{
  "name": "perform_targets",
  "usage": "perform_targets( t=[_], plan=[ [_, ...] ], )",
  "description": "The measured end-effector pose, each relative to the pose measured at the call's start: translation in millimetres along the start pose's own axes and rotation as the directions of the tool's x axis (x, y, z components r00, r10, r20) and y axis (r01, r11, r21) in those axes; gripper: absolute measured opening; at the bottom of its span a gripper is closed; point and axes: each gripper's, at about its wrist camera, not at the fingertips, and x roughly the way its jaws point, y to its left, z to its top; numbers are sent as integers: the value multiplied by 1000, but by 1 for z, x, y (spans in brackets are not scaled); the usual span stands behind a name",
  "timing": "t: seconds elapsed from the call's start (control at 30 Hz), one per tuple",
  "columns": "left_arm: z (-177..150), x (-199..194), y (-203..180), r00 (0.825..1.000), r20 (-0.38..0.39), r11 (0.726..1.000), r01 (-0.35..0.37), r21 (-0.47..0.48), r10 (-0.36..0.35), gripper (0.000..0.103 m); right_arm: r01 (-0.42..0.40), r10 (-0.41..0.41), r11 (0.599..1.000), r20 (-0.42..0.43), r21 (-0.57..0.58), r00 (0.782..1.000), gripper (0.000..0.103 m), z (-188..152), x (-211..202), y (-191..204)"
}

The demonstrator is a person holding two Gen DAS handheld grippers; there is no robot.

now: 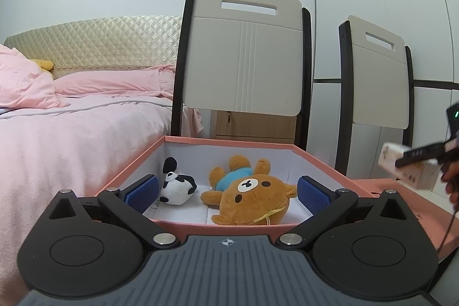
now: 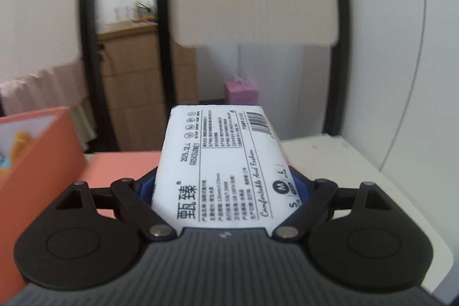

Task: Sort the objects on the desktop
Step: 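Carry the tissue pack with the right gripper into the box and release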

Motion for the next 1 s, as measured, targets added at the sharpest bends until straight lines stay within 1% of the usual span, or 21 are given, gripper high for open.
perform_targets(
  t=[0.1, 0.17, 0.23, 0.3, 0.4, 0.5, 0.57, 0.6, 0.63, 0.7, 0.83, 0.9, 1.0],
  plan=[
    [1, -1, 0, 1000, 4, 1000, -2, 1, 2, 103, -111, 112, 992, 3, -67, 994, 87, 17, -18, 31],
    [1, -2, -1, 1000, 8, 1000, -4, 2, 4, 103, -184, 185, 976, 1, -112, 983, 87, 29, -30, 51],
    [1, -4, -2, 1000, 15, 1000, -9, 8, 9, 103, -256, 258, 954, -5, -157, 966, 87, 41, -42, 71],
    [3, -6, -1, 1000, 24, 1000, -9, 7, 9, 103, -325, 329, 924, -13, -200, 944, 87, 52, -54, 92],
    [5, -9, 1, 999, 38, 1000, -12, 2, 12, 103, -423, 431, 867, -33, -263, 902, 87, 70, -72, 122],
    [7, -11, 4, 998, 53, 1000, -20, -2, 20, 103, -527, 512, 774, -142, -350, 847, 87, 70, -66, 169],
    [8, -13, 6, 998, 64, 1000, -26, -6, 26, 103, -584, 543, 712, -221, -389, 810, 87, 64, -56, 197],
    [9, -14, 7, 997, 69, 1000, -29, -7, 29, 103, -615, 556, 676, -267, -406, 787, 87, 61, -50, 212],
    [10, -15, 8, 997, 74, 999, -31, -9, 32, 103, -636, 557, 646, -309, -422, 771, 87, 59, -46, 224],
    [11, -16, 10, 996, 84, 999, -37, -12, 38, 103, -670, 546, 600, -389, -437, 742, 87, 52, -35, 248],
    [12, -17, 16, 994, 100, 999, -43, -29, 46, 103, -737, 553, 507, -487, -447, 676, 87, 45, -15, 279],
    [12, -17, 20, 994, 101, 998, -37, -50, 42, 103, -762, 557, 470, -520, -446, 648, 87, 42, -3, 296],
    [12, -16, 25, 994, 96, 997, -36, -72, 43, 103, -782, 549, 426, -558, -455, 623, 87, 34, 8, 319]
  ],
)
